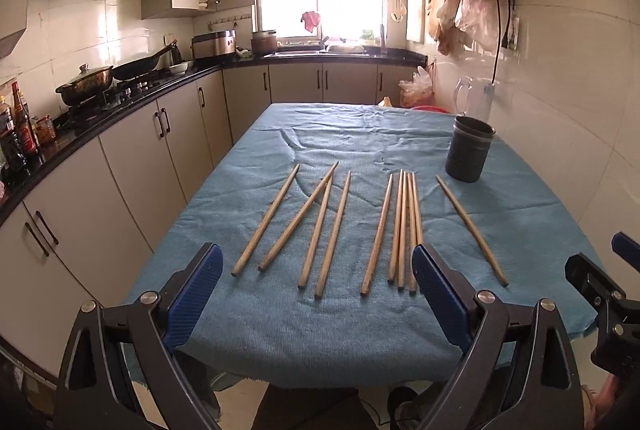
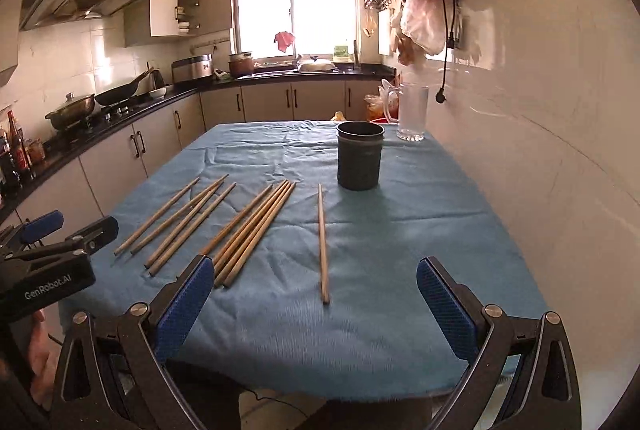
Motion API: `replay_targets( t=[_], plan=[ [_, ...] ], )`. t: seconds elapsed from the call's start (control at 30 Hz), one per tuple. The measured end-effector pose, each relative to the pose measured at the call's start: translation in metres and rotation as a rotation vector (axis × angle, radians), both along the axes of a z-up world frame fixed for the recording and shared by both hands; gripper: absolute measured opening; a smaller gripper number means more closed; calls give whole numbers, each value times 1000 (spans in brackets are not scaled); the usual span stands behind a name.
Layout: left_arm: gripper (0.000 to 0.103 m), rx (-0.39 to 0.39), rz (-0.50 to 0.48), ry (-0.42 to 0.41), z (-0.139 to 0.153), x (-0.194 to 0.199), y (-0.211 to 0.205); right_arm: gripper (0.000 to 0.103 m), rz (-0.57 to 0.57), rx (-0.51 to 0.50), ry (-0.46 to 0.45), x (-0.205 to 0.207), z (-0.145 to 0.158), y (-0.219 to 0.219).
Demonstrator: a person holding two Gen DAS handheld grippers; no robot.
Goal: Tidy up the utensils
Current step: 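Move both tools over the loose wooden chopsticks on the towel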
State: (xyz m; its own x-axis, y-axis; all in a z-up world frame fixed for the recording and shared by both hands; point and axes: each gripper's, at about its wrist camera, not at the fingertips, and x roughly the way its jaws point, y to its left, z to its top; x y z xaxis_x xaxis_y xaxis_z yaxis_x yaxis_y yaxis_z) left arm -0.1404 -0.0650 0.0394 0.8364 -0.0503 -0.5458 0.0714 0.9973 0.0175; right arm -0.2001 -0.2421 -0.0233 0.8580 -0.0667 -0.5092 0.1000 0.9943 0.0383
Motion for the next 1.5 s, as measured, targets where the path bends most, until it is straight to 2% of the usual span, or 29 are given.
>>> replay_targets(
  t=[0.17, 0.37, 1.5],
  plan=[
    [95, 19, 12, -27, 7, -10, 0, 102, 20, -3, -16, -7, 5, 5],
    [95, 19, 44, 2, 4, -3, 7, 101, 28, -12, -31, -6, 8, 8],
    [95, 3, 61, 25, -5, -4, 23, 101, 38, -3, 15, 0, 1, 14]
  ],
)
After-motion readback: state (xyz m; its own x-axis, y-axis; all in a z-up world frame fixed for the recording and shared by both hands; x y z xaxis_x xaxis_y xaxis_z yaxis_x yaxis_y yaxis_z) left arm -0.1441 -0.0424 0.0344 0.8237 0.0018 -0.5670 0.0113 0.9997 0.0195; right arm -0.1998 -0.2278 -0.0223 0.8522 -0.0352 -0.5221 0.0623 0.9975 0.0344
